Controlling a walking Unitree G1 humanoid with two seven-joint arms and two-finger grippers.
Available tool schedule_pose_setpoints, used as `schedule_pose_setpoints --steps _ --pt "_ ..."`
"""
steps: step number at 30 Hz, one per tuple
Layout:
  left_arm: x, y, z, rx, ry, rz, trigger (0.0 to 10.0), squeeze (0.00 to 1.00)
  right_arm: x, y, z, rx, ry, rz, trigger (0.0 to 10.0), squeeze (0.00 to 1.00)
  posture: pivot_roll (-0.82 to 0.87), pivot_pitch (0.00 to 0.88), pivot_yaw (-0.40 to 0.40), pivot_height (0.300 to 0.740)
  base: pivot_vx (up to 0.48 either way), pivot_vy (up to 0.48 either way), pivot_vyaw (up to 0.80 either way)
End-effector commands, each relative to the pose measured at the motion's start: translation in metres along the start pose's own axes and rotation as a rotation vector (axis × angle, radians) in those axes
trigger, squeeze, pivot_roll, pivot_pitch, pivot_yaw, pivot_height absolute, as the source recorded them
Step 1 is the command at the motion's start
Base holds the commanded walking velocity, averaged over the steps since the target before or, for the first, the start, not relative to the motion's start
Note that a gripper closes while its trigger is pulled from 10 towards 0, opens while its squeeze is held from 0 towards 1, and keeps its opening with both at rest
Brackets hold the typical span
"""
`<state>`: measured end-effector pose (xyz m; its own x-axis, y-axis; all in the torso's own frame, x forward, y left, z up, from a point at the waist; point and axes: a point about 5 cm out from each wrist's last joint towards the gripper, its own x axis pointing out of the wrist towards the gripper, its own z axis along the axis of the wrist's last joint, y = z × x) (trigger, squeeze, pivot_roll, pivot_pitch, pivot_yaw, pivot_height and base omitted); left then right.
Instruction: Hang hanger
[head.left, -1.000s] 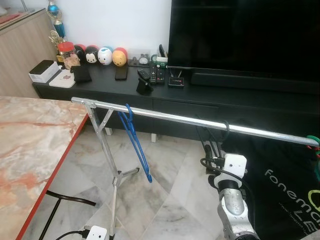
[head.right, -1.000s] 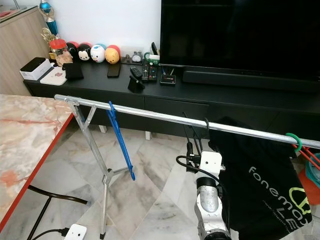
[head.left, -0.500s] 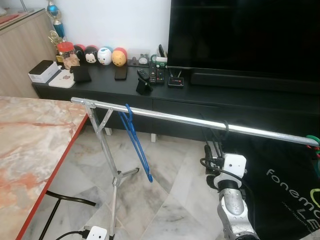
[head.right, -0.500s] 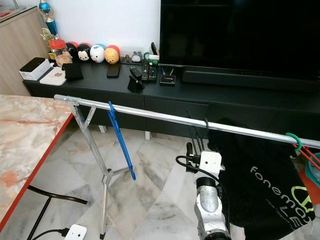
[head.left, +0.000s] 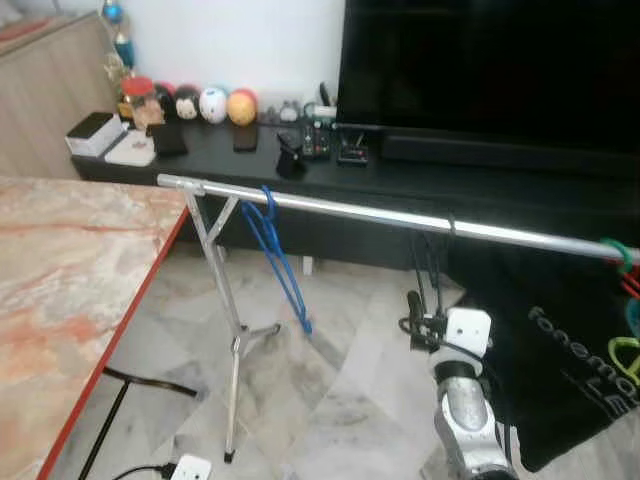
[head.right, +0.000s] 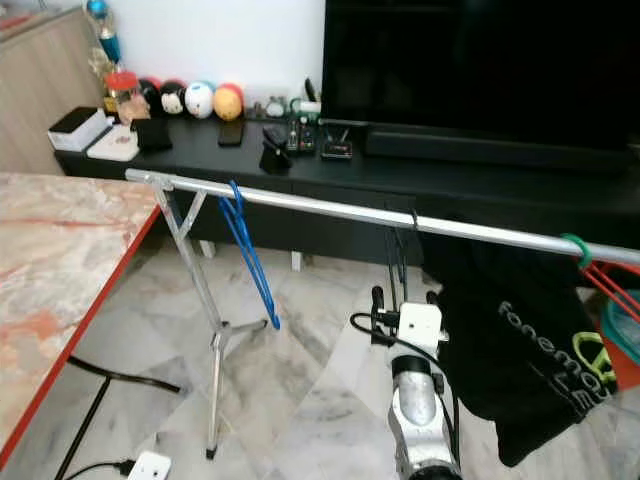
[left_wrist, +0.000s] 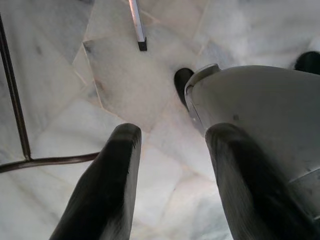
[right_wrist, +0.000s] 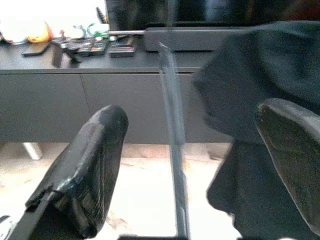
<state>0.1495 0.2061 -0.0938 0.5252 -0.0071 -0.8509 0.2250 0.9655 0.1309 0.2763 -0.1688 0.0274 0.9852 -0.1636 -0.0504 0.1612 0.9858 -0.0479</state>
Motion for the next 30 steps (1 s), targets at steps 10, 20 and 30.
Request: schedule_pose_setpoints --steps 10,20,30 --pt "-0.002 -0.007 -0.014 -0.003 0.047 -0.018 10.0 0.0 0.003 -0.003 0.003 -0.002 0.0 -0.014 10.0 0.0 0.07 0.0 0.003 0.74 -0.291 0.0 0.0" --pt "-0.002 -0.007 -0.013 -0.017 0.047 -0.013 10.0 0.0 0.002 -0.011 -0.008 -0.025 0.068 -0.037 10.0 0.0 0.08 0.0 -0.006 0.74 -0.29 0.0 0.0" --pt "-0.002 -0.004 -0.012 -0.02 0.042 -0.005 10.0 0.0 0.003 -0.014 -0.015 -0.025 0.126 -0.051 10.0 0.0 0.09 0.0 -0.009 0.74 -0.287 0.0 0.0"
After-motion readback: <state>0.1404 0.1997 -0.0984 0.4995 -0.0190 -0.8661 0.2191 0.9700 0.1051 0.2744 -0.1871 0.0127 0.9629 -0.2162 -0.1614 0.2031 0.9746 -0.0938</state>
